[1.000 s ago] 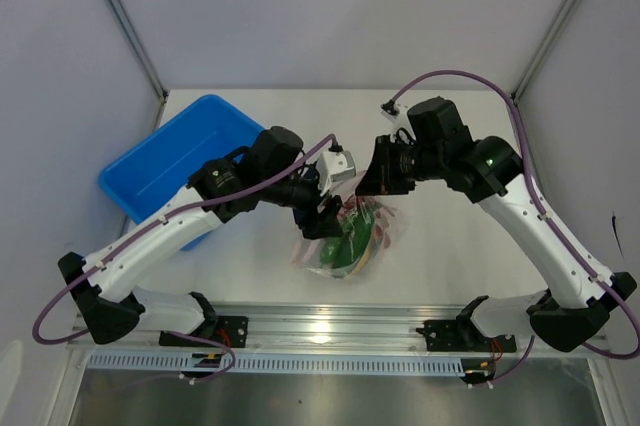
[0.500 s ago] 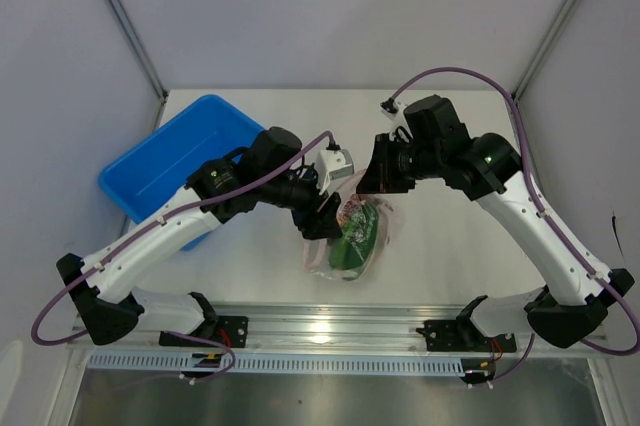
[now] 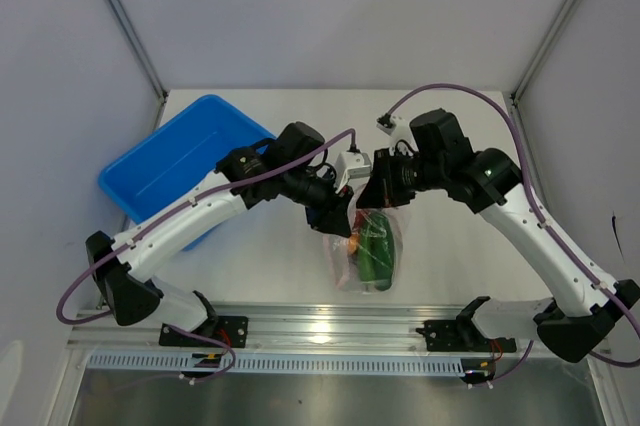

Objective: Place the food in the zip-top bag and seal the zipper
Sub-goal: Zip the zipper food storage bag at the center of the board.

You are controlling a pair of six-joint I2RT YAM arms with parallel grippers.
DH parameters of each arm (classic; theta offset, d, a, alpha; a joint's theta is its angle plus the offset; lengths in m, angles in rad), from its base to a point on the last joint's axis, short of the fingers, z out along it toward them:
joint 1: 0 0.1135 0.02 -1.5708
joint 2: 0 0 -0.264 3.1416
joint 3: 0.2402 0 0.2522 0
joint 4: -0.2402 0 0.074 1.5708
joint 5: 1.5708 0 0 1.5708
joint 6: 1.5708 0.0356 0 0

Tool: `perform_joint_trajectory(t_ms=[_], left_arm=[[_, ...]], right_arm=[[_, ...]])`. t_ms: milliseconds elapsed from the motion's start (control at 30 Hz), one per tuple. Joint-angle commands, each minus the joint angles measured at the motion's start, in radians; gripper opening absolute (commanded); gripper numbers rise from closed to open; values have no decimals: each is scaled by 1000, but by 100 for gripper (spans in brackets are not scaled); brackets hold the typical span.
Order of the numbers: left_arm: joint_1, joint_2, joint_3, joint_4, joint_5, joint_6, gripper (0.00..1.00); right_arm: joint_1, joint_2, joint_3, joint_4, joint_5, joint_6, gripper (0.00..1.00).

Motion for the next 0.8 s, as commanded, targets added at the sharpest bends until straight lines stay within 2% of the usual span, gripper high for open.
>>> perform_joint_trajectory(t_ms=[0, 100, 200, 333, 400, 433, 533, 667, 767], left_arm=[[-2, 2, -1, 53, 143, 29, 28], [1, 4, 3, 60, 162, 23, 24], [6, 5, -4, 66, 189, 29, 14], [29, 16, 3, 60, 234, 49, 1], [47, 19, 2, 56, 272, 58, 1], [53, 25, -3, 55, 287, 61, 1], [70, 30, -15, 58, 353, 84, 1], [81, 37, -39, 66, 436, 113, 0], [84, 43, -65, 81, 458, 118, 1]], right_arm=[[-6, -48, 6, 120, -85, -20, 0], [-9, -64, 9, 117, -104, -22, 0], [-12, -74, 7, 111, -124, -36, 0], [-36, -71, 1, 83, -150, -73, 26], [-55, -74, -6, 72, -169, -100, 35], [-65, -82, -23, 78, -183, -108, 47], [-105, -105, -63, 88, -247, -158, 64], [-193, -160, -196, 126, -415, -232, 78], [-240, -218, -317, 205, -497, -232, 80]])
